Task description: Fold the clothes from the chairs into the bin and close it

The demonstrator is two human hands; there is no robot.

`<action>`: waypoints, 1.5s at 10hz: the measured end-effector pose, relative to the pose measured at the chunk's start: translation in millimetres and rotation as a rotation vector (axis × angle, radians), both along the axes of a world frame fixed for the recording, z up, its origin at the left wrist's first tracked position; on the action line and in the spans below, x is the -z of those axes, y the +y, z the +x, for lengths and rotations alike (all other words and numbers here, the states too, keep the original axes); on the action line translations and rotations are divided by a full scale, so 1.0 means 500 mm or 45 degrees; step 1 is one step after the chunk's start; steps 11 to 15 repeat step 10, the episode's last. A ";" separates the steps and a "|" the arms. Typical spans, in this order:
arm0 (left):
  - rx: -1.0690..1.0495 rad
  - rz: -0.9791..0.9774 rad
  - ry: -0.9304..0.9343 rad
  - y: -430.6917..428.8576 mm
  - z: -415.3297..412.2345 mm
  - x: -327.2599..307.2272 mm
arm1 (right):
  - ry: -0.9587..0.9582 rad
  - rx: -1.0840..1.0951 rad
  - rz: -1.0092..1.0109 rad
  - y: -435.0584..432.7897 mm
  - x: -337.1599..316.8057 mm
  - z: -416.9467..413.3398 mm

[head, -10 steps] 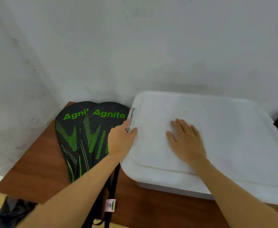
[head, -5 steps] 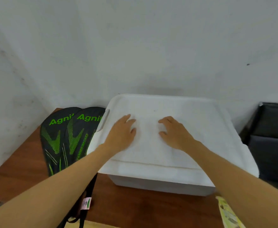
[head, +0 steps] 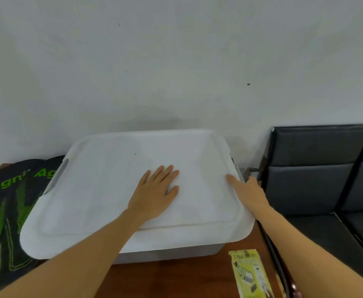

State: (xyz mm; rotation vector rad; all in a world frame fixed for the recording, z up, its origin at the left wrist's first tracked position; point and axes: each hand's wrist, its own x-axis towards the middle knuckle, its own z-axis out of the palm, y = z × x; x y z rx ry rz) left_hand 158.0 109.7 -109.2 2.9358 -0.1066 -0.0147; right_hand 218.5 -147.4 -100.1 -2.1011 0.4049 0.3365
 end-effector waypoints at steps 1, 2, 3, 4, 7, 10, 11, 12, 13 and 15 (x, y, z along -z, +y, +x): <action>-0.029 -0.042 -0.027 -0.003 -0.001 -0.001 | -0.149 0.034 -0.002 0.002 0.006 -0.005; -0.051 -0.086 -0.050 -0.004 -0.004 -0.002 | -0.323 0.015 -0.087 0.004 -0.002 -0.021; -0.061 -0.110 -0.075 -0.004 -0.006 0.000 | -0.469 -0.103 -0.227 0.005 -0.010 -0.029; -0.060 -0.134 -0.088 -0.008 -0.005 -0.002 | -0.519 -0.164 -0.318 0.006 -0.014 -0.026; -0.076 -0.146 -0.107 -0.008 -0.005 0.000 | -0.598 -0.363 -0.833 0.017 -0.027 -0.024; -0.176 -1.117 0.127 0.011 -0.007 -0.073 | -0.643 -0.529 -1.159 0.072 -0.047 -0.041; -0.176 -1.117 0.127 0.011 -0.007 -0.073 | -0.643 -0.529 -1.159 0.072 -0.047 -0.041; -0.176 -1.117 0.127 0.011 -0.007 -0.073 | -0.643 -0.529 -1.159 0.072 -0.047 -0.041; -0.176 -1.117 0.127 0.011 -0.007 -0.073 | -0.643 -0.529 -1.159 0.072 -0.047 -0.041; -0.176 -1.117 0.127 0.011 -0.007 -0.073 | -0.643 -0.529 -1.159 0.072 -0.047 -0.041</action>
